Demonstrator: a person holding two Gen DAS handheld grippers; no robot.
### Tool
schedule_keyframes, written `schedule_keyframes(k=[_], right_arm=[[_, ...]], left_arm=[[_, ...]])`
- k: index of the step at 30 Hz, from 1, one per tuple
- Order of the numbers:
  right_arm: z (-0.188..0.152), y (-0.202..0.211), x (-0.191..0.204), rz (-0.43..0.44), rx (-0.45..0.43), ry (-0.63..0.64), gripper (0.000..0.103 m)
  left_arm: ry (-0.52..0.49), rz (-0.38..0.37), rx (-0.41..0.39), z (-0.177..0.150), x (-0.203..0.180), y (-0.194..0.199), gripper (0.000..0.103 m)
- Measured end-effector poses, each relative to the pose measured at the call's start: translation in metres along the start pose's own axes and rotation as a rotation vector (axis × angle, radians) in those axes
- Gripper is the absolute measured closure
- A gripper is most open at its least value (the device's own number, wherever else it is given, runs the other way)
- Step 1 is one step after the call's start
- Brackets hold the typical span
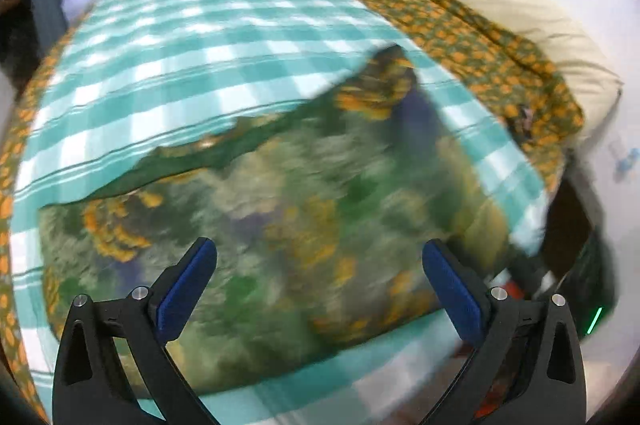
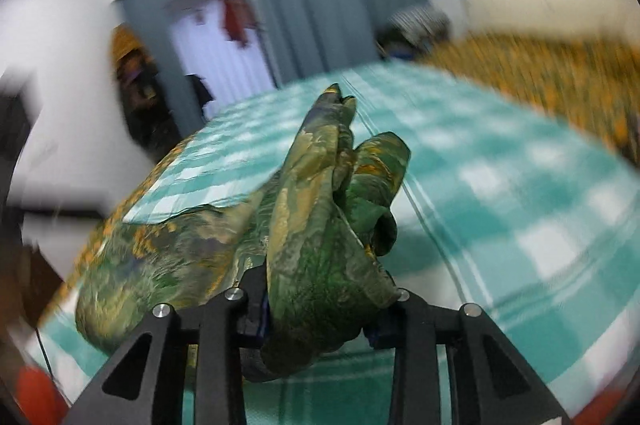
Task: Fold large clothes
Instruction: 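Grasp the jacket bundle edge with the right tool and lift it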
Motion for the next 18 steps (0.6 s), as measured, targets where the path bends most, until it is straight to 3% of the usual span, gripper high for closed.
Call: schedule_keyframes(k=[3, 8, 11, 14, 17, 18], right_arm=[[0.007, 0.013, 0.033, 0.005, -0.050, 0.155, 0.069], [-0.002, 0.025, 0.088, 0.010, -0.103, 0.416, 0.069], [-0.011, 0.031, 0.118, 0.046, -0.133, 0.529, 0.069], [-0.018, 0.035, 0.132, 0.088, -0.134, 0.549, 0.069], [-0.021, 0.037, 0.134, 0.092, -0.138, 0.562, 0.069], [-0.021, 0.037, 0.133, 0.088, -0.137, 0.559, 0.069]], left_arm=[[-0.015, -0.065, 0.055, 0.012, -0.024, -0.010, 0.001], [-0.087, -0.022, 0.113, 0.013, -0.050, -0.025, 0.001], [-0.170, 0.112, 0.164, 0.007, -0.051, -0.036, 0.000], [-0.218, 0.204, 0.189, 0.000, -0.043, -0.044, 0.003], [-0.214, 0.244, 0.217, -0.006, -0.027, -0.049, 0.053], [-0.197, 0.220, 0.221, -0.007, -0.024, -0.048, 0.063]])
Point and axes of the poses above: each gripper's, at about its wrist camera, not at the fingertips, and y roughly against the way its jaws point, x to its left, z to its top, the point moved 8 cm from there along -y, roughly the way its jaws point, and after that the axes turned 1 degree about z, right-handed, at the moved point
